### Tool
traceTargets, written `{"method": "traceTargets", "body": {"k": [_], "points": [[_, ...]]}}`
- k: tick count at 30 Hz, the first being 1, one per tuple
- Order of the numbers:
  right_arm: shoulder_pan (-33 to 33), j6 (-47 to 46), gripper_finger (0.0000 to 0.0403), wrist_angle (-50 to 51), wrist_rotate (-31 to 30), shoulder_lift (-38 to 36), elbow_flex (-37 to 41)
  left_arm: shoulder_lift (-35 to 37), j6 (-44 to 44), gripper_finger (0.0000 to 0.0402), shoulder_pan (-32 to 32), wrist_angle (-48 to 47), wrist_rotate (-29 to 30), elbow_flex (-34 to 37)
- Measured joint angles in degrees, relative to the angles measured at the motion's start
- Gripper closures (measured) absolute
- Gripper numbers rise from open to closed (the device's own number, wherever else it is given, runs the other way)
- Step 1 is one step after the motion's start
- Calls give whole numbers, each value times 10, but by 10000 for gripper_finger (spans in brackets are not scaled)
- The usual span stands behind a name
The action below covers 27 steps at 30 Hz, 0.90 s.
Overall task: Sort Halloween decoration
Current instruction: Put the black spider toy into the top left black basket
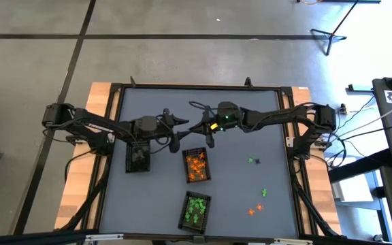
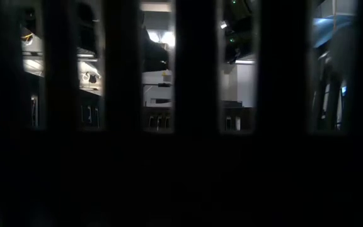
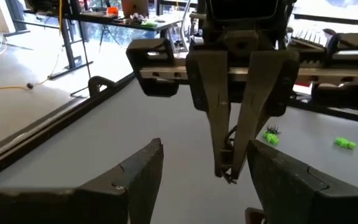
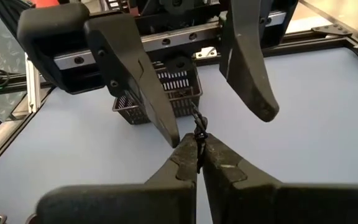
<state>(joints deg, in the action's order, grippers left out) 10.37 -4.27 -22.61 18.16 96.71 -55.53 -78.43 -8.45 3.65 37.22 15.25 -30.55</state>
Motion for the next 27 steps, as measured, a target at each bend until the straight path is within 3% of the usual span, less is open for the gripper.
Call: {"method": "traceTargets", "body": {"k": [5, 8, 18, 24, 27], "points": [[0, 2, 393, 1, 1, 0, 0, 0, 10, 182, 0, -4, 0, 0], [0, 2, 393, 1, 1, 0, 0, 0, 12, 205, 0, -8, 0, 0], [1, 3, 393, 2, -1, 0, 0, 0, 20, 386, -1, -7, -18, 0], [1, 3, 391, 6, 11, 0, 0, 1, 24, 399, -1, -7, -21, 0], [1, 3, 367, 7, 20, 0, 0, 6, 26, 401, -1, -8, -24, 0]]}}
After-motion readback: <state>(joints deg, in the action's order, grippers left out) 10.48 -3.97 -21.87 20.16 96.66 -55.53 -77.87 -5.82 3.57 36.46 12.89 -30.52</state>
